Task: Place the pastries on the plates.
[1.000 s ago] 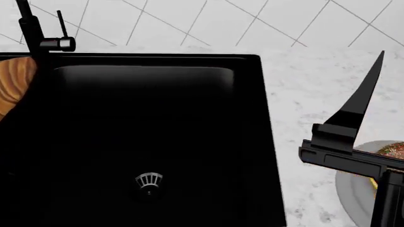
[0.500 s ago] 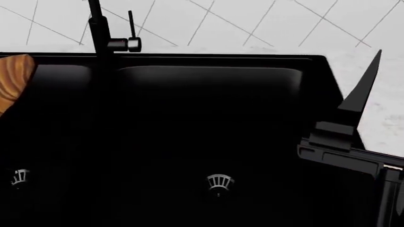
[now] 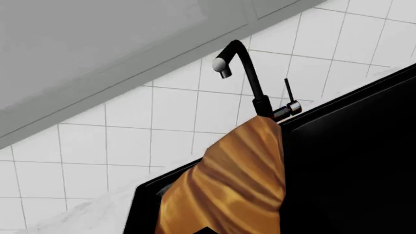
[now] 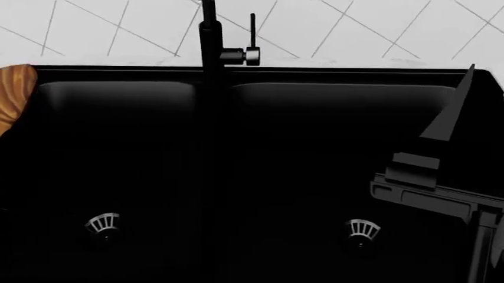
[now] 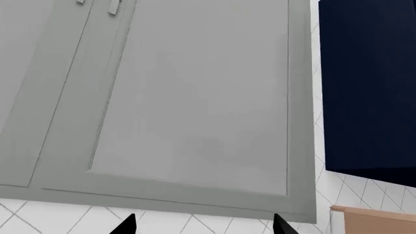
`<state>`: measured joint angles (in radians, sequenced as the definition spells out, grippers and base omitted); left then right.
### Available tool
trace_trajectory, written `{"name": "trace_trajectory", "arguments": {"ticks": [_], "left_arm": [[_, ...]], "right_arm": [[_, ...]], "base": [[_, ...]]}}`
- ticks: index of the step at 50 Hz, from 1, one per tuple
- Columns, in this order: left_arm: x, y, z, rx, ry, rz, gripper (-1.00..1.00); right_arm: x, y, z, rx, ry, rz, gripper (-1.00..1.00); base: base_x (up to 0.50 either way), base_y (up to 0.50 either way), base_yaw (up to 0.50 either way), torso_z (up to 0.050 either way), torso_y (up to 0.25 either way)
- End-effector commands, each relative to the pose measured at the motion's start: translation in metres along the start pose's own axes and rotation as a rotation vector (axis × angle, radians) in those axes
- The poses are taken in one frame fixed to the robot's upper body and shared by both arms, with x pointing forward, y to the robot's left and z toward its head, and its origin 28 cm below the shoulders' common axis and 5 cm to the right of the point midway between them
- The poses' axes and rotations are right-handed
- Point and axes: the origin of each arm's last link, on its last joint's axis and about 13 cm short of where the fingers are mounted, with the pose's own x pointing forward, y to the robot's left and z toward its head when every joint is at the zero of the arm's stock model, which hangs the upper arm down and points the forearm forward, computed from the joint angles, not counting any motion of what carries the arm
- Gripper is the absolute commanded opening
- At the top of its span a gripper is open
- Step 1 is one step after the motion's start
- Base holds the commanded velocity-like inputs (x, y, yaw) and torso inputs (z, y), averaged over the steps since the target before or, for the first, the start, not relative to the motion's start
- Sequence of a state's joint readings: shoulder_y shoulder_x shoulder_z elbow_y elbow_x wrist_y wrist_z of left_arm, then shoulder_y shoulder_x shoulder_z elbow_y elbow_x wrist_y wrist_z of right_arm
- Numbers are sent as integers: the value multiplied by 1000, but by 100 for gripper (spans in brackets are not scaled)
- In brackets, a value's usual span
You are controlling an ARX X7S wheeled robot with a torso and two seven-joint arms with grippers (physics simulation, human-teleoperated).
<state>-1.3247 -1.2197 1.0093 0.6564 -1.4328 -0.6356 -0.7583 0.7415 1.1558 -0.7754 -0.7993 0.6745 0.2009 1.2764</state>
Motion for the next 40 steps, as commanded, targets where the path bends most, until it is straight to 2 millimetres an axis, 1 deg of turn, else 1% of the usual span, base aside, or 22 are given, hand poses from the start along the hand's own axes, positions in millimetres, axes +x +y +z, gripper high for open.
{"name": "trace_trajectory", "arguments": {"ticks": [1, 13, 21, 27, 40], "left_arm": [[-3, -2, 11, 4, -51, -4, -100], [0, 3, 15, 15, -68, 4, -100], [2, 3, 14, 17, -72, 4, -100], [6, 8, 20, 19, -76, 24, -100], [3, 7, 24, 24, -85, 39, -100]], "right_arm": [[2, 1, -1, 15, -16, 4, 100], [4, 5, -3, 21, -16, -1, 100], [6, 7, -5, 20, -17, -2, 100], [6, 9, -6, 22, -15, 1, 100], [6, 5, -6, 21, -20, -4, 100]], "base": [[-1, 500, 0, 0, 0], [-1, 500, 0, 1, 1], [-1, 500, 0, 0, 1], [-1, 500, 0, 0, 0], [-1, 500, 0, 0, 1]]}}
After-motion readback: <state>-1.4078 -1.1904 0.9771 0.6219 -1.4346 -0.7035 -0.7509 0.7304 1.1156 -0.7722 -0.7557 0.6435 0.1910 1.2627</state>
